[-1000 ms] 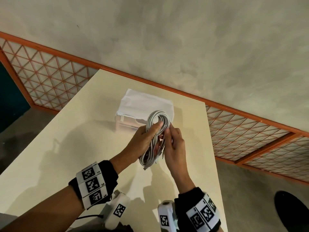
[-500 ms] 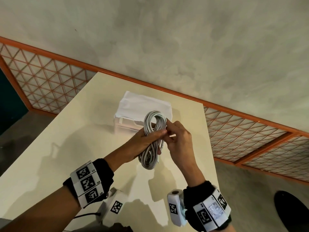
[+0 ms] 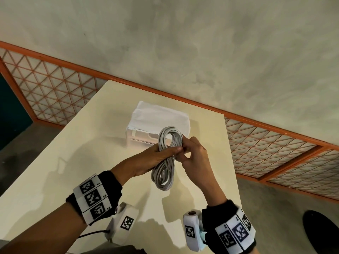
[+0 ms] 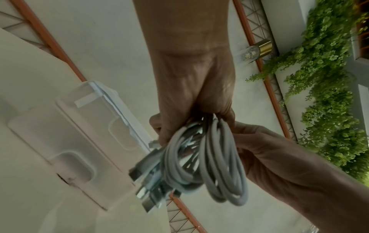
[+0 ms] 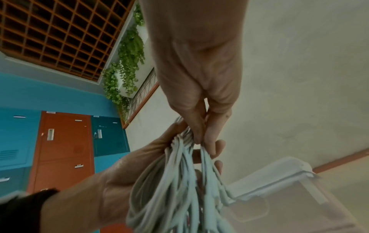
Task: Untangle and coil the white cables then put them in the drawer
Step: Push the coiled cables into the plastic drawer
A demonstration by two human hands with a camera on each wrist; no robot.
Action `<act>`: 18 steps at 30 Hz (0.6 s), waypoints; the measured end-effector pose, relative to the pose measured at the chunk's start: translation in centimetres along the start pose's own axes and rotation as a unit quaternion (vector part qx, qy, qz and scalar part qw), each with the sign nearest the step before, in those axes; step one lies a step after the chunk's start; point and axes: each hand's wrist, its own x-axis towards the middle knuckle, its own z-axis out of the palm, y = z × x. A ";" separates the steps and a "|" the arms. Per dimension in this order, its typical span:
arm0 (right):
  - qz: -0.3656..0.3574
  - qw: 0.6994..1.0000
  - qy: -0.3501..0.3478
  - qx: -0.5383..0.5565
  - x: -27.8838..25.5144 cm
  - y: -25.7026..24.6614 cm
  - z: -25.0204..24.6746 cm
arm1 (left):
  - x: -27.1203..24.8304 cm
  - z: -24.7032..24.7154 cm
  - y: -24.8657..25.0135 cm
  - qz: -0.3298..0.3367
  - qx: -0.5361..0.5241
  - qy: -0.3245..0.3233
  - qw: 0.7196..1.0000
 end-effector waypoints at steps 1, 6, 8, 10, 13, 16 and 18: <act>0.022 0.999 -0.024 0.024 0.0 0.1 0.0 | 0.0 -0.1 -0.1 -0.002 0.009 0.007 1.000; 0.077 0.988 -0.086 0.104 -0.1 0.3 0.4 | 0.1 -0.8 -0.7 0.006 0.067 0.025 0.997; 0.075 0.988 -0.090 0.097 0.1 0.1 0.3 | -0.1 -0.8 -0.8 0.006 0.064 0.015 0.998; 0.045 0.994 -0.090 0.051 0.3 0.2 -0.1 | -0.2 -0.7 -1.1 0.006 0.045 0.010 0.999; -0.009 0.994 -0.109 -0.013 0.6 0.6 -0.7 | -0.2 -0.9 -1.2 -0.004 -0.008 0.030 1.000; 0.033 0.993 -0.067 0.091 0.2 0.4 0.0 | 0.1 -0.8 -1.0 -0.005 -0.039 0.046 0.998; 0.108 0.974 -0.010 0.198 -0.3 0.0 1.1 | 0.3 -0.6 -0.7 0.010 -0.061 0.052 0.997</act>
